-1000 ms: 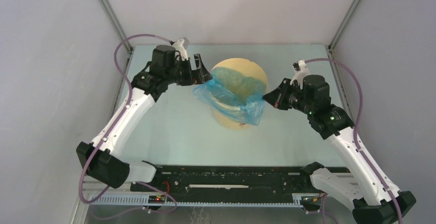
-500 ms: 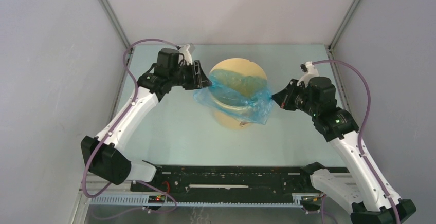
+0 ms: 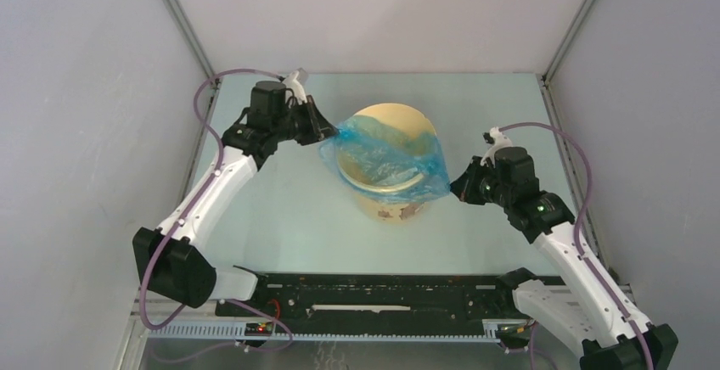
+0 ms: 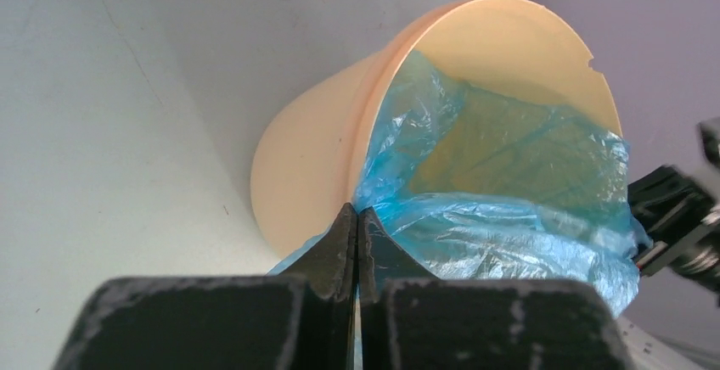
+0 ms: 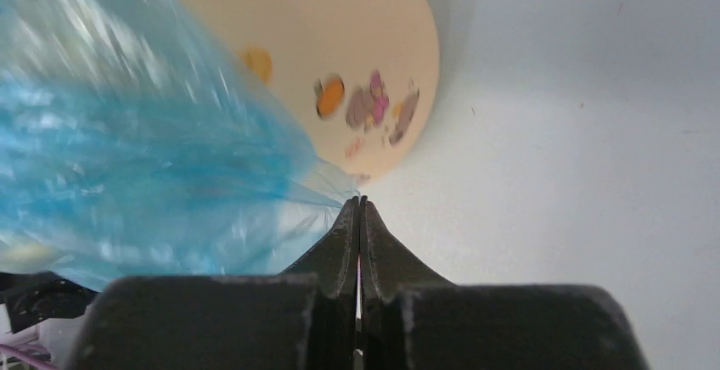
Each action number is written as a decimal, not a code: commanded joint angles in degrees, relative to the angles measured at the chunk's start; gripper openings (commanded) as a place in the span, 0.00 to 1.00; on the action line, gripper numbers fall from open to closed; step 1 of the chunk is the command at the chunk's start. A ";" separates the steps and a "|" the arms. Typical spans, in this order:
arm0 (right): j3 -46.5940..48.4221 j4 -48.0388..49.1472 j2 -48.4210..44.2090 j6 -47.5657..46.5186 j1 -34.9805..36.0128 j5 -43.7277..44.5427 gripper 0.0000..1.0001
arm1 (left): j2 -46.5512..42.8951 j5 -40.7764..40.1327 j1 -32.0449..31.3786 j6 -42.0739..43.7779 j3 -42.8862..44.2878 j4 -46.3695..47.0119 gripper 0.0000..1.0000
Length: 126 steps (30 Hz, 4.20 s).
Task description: Put the trash bags into the trash bin
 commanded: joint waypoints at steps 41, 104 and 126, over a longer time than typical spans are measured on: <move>33.32 -9.12 22.24 -41.64 5.76 -17.08 0.66 | -6.19 5.62 2.69 -3.97 -5.51 -0.69 0.81; 21.13 21.42 21.08 -24.46 -3.16 -1.59 0.00 | -14.67 -20.77 -8.05 16.01 5.09 -6.22 1.00; 21.13 21.04 20.34 -22.32 -3.42 -2.23 0.00 | 4.78 -26.67 -20.22 27.36 19.70 -10.53 0.69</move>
